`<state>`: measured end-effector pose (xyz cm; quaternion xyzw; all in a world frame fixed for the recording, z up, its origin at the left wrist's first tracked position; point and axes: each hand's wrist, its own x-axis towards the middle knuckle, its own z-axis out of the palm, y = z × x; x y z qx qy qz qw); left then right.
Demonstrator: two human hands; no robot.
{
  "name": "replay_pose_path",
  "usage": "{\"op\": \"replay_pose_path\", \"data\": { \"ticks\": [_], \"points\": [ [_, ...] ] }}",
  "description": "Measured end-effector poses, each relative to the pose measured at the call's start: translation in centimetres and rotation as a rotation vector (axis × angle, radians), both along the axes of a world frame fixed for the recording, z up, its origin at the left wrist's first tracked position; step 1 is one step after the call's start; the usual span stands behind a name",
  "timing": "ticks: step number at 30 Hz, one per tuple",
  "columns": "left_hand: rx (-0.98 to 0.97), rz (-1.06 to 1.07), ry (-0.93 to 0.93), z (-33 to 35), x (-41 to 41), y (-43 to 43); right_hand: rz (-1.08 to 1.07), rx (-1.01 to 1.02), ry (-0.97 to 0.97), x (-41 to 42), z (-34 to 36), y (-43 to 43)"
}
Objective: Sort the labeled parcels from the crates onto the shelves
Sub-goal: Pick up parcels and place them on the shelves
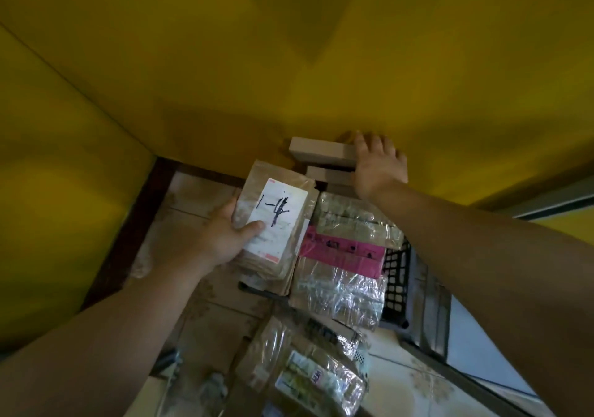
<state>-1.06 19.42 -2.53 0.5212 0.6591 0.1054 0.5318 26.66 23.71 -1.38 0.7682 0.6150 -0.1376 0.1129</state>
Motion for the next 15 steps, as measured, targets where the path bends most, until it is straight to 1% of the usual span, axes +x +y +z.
{"op": "replay_pose_path", "data": {
  "ticks": [4, 7, 11, 13, 15],
  "points": [
    [-0.002, 0.085, -0.109, -0.3, 0.2, -0.1, -0.024, 0.054, -0.074, -0.1, -0.3, 0.2],
    [0.039, 0.176, -0.144, -0.4, 0.0, 0.1, -0.012, 0.057, -0.111, 0.0, -0.2, 0.2],
    [0.083, 0.297, -0.154, 0.8, -0.4, 0.9, -0.015, 0.121, -0.019, -0.5, 0.4, -0.3],
    [0.088, 0.336, -0.158, 1.9, -0.7, 1.1, -0.03, 0.197, 0.047, -1.1, 1.5, -0.9],
    [0.101, 0.372, -0.16, 3.5, -1.0, 1.1, -0.078, 0.296, 0.159, -1.8, 3.3, -1.6]
  ]
}}
